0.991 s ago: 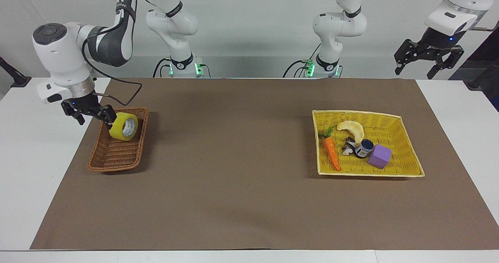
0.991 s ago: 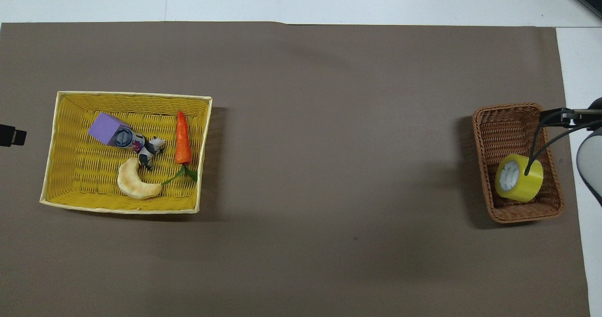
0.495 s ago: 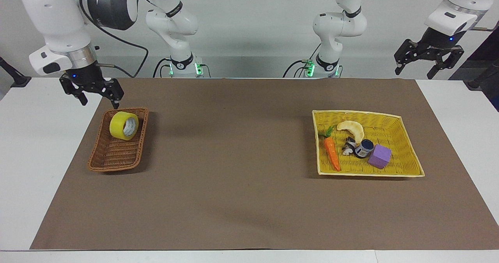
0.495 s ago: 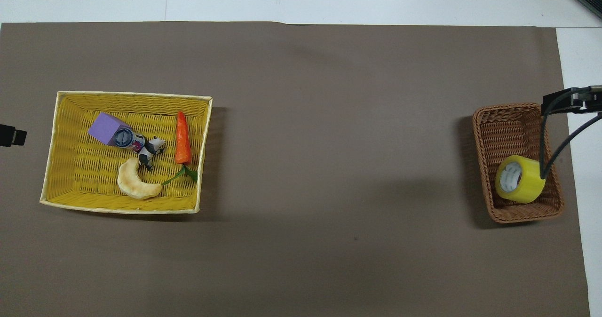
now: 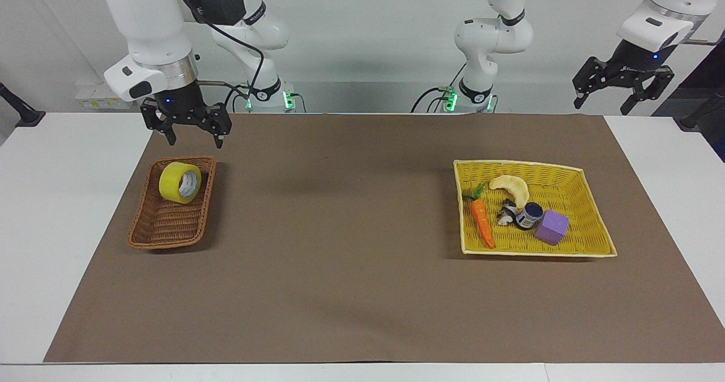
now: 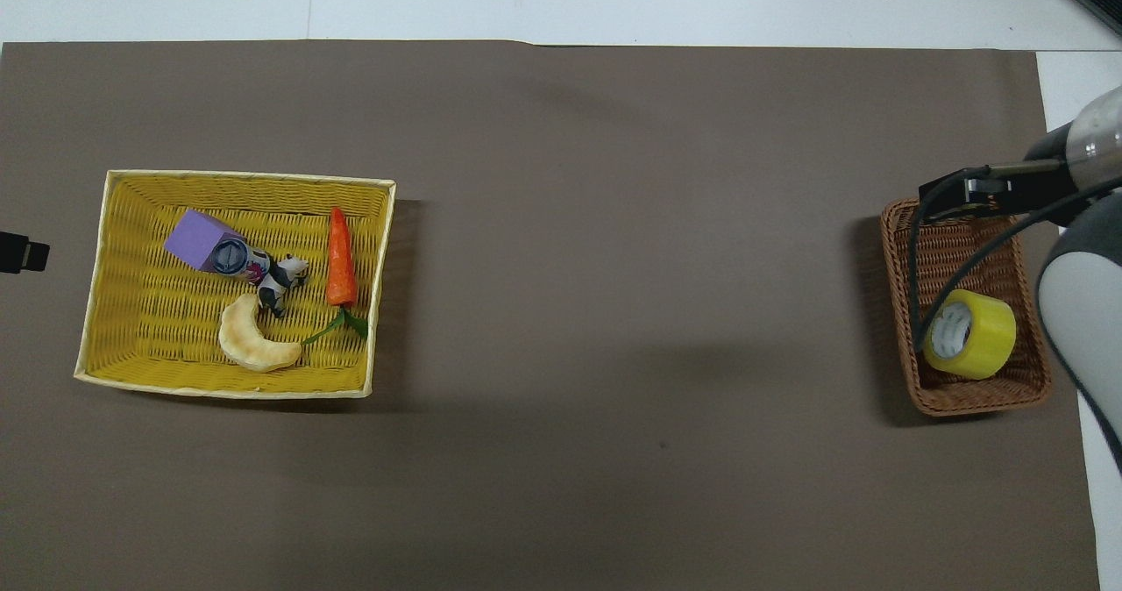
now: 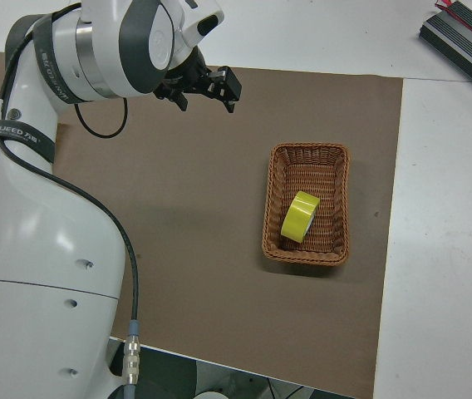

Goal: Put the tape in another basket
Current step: 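Lift the right gripper up out of the wicker basket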

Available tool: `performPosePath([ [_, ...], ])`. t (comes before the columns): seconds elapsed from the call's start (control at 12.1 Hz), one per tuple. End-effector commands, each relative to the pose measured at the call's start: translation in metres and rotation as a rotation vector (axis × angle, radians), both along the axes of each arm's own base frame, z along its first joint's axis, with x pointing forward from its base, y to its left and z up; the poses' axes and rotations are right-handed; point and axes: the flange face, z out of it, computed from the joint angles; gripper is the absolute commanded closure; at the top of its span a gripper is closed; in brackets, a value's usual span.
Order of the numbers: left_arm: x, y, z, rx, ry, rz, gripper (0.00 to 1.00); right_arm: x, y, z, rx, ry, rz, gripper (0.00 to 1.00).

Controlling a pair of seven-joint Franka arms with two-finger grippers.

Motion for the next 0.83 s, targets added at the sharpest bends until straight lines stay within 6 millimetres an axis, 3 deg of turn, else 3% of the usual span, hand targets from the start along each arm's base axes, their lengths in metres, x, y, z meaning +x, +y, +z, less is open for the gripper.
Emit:
performPosePath([
  [0.0, -0.0041, 0.0024, 0.0051, 0.015, 0.000, -0.003, 0.00, 0.0005, -0.0254, 0.0077, 0.073, 0.003, -0.008, 0.00],
  [0.74, -0.0041, 0.0024, 0.0051, 0.015, 0.000, -0.002, 0.00, -0.0051, -0.0253, 0.0099, 0.067, 0.009, -0.006, 0.00],
])
